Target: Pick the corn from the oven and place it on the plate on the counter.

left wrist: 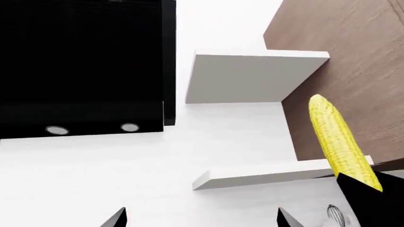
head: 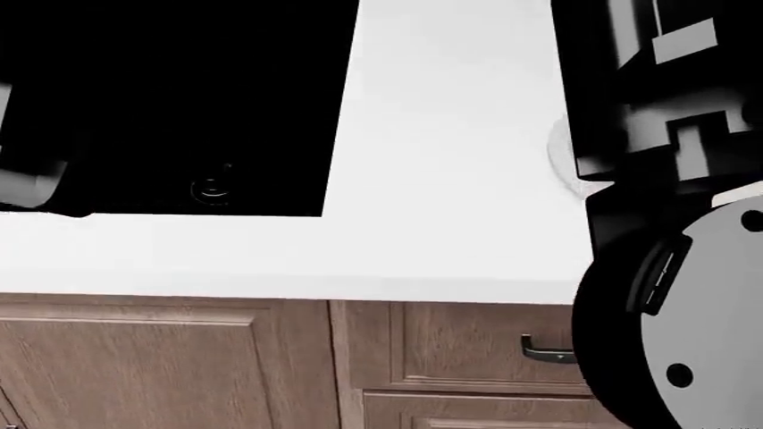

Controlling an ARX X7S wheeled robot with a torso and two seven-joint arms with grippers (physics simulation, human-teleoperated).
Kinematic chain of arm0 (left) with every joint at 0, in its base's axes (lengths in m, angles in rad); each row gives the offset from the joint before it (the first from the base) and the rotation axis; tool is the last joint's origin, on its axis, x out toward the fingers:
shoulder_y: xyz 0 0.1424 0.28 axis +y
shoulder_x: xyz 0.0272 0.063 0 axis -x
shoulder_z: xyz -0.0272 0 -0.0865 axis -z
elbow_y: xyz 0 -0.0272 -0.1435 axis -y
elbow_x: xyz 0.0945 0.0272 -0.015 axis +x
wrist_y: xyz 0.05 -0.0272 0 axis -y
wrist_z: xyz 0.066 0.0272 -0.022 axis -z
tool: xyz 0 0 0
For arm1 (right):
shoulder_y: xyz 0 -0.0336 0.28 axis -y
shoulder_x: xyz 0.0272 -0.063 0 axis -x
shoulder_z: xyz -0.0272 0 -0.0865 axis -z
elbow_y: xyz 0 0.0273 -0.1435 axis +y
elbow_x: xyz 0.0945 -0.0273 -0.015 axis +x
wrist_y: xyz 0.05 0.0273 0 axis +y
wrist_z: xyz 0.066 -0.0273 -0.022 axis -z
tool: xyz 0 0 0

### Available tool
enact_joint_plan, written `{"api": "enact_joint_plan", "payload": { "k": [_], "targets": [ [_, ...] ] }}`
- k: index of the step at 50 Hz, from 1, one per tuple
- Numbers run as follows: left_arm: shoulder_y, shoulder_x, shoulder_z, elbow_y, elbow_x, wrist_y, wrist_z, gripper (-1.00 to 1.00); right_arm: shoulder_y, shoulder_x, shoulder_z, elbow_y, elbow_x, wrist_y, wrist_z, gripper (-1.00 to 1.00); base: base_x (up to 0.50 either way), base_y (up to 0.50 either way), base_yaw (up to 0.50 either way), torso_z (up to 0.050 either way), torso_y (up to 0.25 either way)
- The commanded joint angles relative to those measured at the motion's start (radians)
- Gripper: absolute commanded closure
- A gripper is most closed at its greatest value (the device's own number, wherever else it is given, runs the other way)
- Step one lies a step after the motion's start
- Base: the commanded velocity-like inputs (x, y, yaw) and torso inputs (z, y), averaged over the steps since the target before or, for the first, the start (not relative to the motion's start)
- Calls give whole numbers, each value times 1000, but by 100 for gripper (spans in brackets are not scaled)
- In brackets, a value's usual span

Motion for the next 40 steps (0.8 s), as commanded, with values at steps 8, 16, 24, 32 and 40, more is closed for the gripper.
{"api": "enact_joint_plan", "payload": {
  "k": [8, 16, 24, 32, 40],
  "targets": [
    [-3, -1, 2, -4, 2, 3, 5, -100, 1, -3, 8, 7, -12, 9, -13, 100, 0, 500, 0, 0, 1],
    [-3, -2, 2, -3, 1, 5, 5, -100, -2, -4, 15, 15, -5, 5, -12, 100, 0, 500, 0, 0, 1],
    [3, -7, 3, 4, 2, 7, -1, -100, -6, -9, 15, 4, -8, 5, -7, 100, 0, 500, 0, 0, 1],
    [10, -9, 4, 7, 5, 10, -2, -100, -6, -7, 24, 0, -35, -2, 9, 100, 0, 62, 0, 0, 2],
    [4, -5, 6, 4, 3, 11, -1, -100, -1, -19, 36, 60, 41, -4, -35, 100, 0, 0, 0, 0, 0]
  ]
}}
